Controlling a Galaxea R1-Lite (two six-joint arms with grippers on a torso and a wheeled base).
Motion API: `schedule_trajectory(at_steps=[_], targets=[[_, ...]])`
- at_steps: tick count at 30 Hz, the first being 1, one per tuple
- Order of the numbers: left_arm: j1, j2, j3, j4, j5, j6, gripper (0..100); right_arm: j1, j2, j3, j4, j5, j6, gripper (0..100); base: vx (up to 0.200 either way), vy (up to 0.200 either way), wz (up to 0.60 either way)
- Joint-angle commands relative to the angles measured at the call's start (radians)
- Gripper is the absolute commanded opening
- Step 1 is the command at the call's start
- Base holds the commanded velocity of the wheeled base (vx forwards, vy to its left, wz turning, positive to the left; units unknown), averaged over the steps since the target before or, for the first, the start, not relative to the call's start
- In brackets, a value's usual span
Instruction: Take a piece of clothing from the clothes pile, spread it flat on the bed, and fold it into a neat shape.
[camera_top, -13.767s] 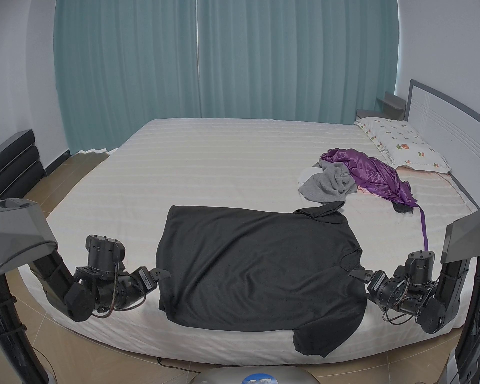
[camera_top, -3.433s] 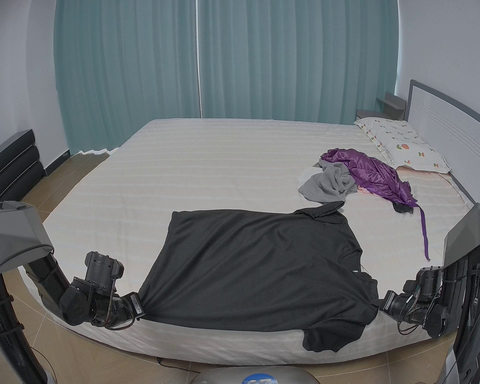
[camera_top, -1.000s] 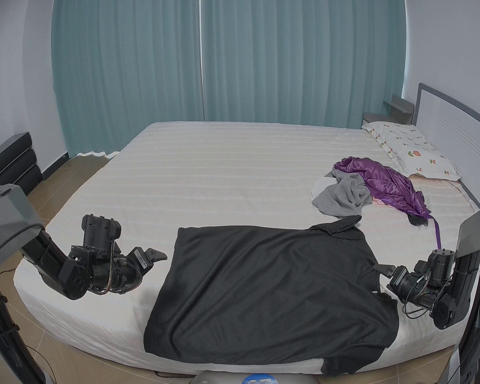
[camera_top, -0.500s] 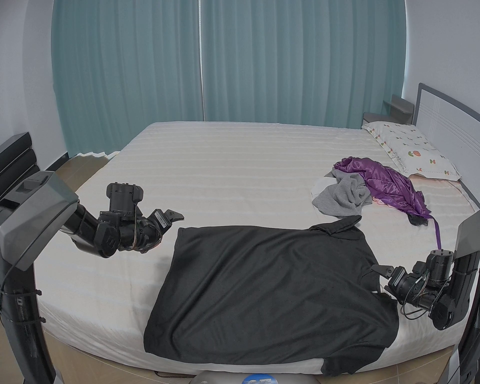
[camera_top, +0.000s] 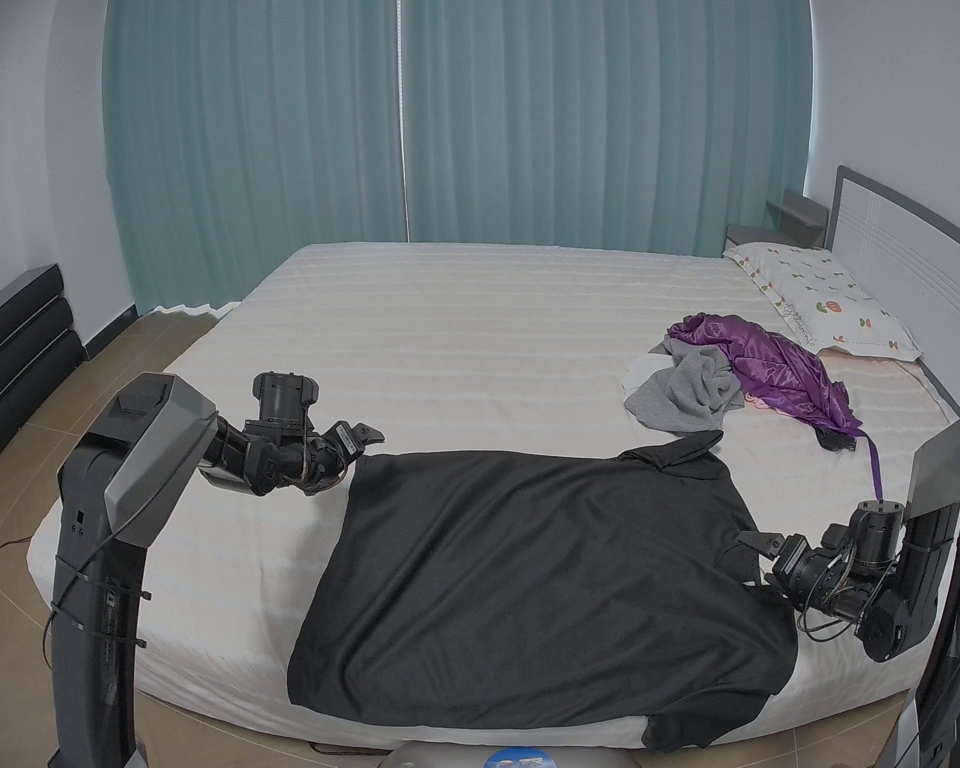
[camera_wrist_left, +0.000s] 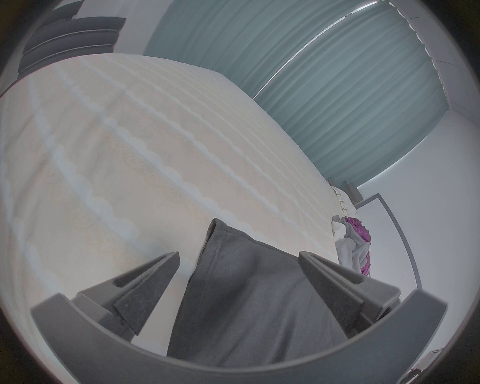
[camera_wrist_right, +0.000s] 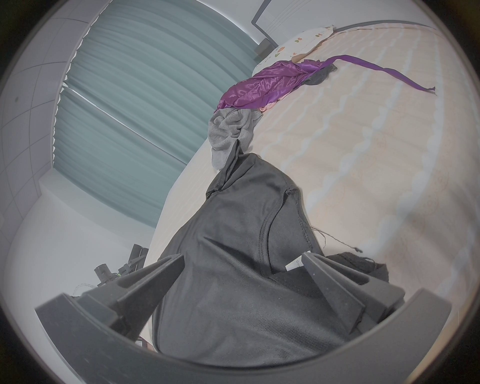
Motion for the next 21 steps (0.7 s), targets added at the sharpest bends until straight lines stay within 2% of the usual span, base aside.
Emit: schedule_trajectory(at_steps=[1,5,6,14,21], targets=[[0.001,0.091,-0.089,0.035,0.002,0.002,100,0.009,0.000,0.003,-0.013,-0.001,0.001,100,0.000,0.000,0.00],[-0.001,0.135,-0.166,0.076,0.000,0.002,100,0.012,0.006,0.000,-0.013,-0.001,0.002,100,0.000,0.000,0.00],[-0.001,0.143,-0.180,0.076,0.000,0.002,0,0.012,0.012,-0.002,-0.013,-0.002,0.002,100,0.000,0.000,0.00],[0.010,0.148,-0.223,0.076,0.011,-0.004,0,0.016,0.023,-0.011,-0.013,-0.005,0.001,100,0.000,0.000,0.00],[0.048,0.122,-0.230,0.076,0.050,0.011,0,0.016,0.048,-0.098,-0.013,-0.011,0.002,100,0.000,0.000,0.00]])
